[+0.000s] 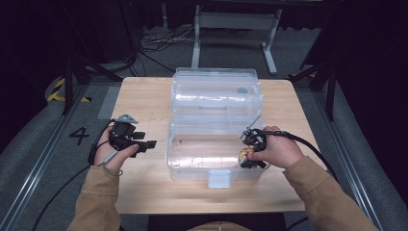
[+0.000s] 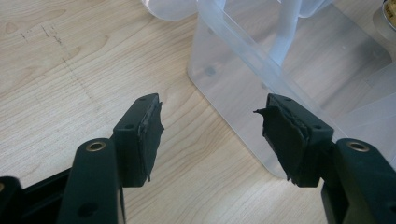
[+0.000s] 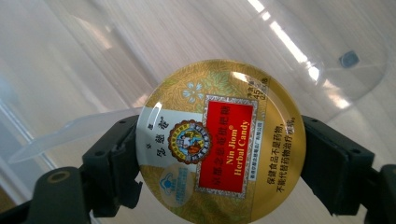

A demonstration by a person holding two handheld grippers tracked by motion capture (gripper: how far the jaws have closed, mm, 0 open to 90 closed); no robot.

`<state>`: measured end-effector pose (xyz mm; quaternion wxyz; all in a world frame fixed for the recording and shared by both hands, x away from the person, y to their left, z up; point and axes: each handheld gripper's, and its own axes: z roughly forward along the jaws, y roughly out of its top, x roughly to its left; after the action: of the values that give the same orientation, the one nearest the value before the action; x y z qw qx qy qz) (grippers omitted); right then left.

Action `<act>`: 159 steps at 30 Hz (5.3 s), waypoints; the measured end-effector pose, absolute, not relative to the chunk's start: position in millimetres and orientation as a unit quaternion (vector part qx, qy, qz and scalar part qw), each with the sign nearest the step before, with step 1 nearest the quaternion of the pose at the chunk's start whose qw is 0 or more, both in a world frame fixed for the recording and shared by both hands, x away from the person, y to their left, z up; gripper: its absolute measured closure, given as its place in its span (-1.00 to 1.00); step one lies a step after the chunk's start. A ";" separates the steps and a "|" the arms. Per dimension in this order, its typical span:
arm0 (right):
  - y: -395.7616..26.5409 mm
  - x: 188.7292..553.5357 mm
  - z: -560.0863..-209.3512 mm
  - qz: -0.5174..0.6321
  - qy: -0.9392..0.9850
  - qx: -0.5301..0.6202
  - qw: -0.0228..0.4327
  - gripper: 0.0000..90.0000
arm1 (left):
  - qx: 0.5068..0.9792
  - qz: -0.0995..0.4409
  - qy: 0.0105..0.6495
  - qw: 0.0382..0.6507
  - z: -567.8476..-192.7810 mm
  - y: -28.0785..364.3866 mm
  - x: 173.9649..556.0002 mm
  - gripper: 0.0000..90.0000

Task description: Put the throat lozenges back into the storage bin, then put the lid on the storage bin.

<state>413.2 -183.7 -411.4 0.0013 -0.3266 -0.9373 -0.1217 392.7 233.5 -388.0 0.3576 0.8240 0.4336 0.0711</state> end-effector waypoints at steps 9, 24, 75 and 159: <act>-179.0 411.4 -416.3 -0.097 -0.933 -0.345 -0.027 -0.55 | 0.824 0.071 0.434 0.358 -388.1 233.5 392.7 -0.15; -174.8 407.6 -416.1 -0.090 -0.920 -0.381 -0.029 -0.55 | 0.823 0.071 0.435 0.358 -388.3 233.8 392.7 -0.15; -200.8 399.6 -380.9 -0.184 -0.911 -0.368 -0.030 -0.39 | 0.827 0.056 0.414 0.377 -381.6 226.1 389.1 -0.16; -178.3 523.4 -307.5 -0.350 -0.918 -0.181 -0.039 0.76 | 0.847 0.045 0.366 0.383 -379.2 206.5 362.2 -0.17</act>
<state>523.4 -178.3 -307.5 -0.0390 -0.1810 -0.9182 -0.3502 362.2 206.5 -379.2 0.3830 0.8469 0.3660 0.0455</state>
